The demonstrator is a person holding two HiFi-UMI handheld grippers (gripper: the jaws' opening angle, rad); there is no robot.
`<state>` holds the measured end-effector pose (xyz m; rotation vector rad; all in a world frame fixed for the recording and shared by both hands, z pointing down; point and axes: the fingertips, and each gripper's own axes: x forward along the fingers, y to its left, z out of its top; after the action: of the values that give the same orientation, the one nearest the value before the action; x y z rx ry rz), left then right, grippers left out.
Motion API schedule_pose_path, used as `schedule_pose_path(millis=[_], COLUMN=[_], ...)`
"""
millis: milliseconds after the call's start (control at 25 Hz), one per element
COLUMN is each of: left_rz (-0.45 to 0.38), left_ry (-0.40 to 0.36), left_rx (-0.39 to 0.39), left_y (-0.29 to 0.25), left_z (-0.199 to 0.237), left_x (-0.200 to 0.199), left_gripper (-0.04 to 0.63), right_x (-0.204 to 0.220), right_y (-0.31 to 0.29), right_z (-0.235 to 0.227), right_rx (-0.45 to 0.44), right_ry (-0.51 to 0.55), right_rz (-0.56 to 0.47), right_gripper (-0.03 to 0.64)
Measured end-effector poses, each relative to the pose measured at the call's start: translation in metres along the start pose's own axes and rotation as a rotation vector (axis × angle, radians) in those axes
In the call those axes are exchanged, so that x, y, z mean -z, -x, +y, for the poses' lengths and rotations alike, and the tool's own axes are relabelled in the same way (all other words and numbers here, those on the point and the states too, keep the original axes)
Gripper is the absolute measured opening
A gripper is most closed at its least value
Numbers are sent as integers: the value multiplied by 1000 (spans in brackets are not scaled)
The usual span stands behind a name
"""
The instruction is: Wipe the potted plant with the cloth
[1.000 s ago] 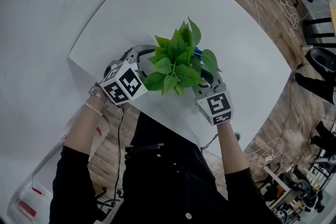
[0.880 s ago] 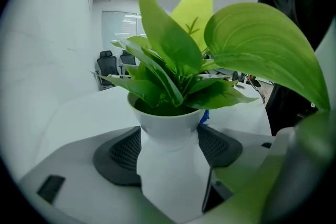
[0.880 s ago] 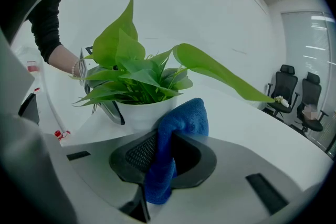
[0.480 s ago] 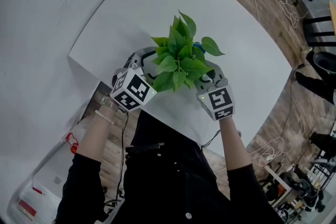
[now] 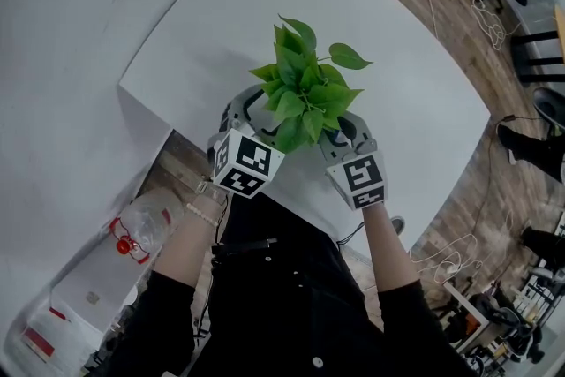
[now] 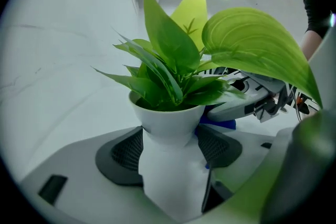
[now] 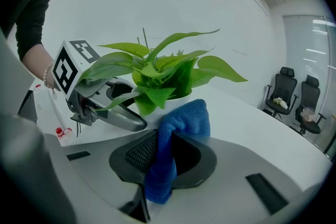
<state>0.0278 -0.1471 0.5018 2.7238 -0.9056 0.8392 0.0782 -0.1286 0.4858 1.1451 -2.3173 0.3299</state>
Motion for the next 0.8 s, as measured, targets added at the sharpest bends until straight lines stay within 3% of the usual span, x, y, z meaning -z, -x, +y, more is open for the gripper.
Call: schedule_pose_path(millis=[240, 360, 520, 800], left_rz=[8, -10, -34, -36], left_ry=[91, 147, 175, 80], left_rx=[-141, -168, -92, 56], left_y=[1, 2, 7, 24], left_z=[-4, -8, -13, -5], left_x=[-1, -1, 0, 5], left_gripper=[339, 339, 341, 341], right_x=[1, 1, 2, 0], right_y=[6, 5, 7, 4], right_z=[23, 26, 23, 14], right_rx=[-37, -34, -20, 4], right_ry=[8, -11, -36, -64], right_rz=[-5, -6, -12, -17], right_gripper=[94, 94, 94, 94])
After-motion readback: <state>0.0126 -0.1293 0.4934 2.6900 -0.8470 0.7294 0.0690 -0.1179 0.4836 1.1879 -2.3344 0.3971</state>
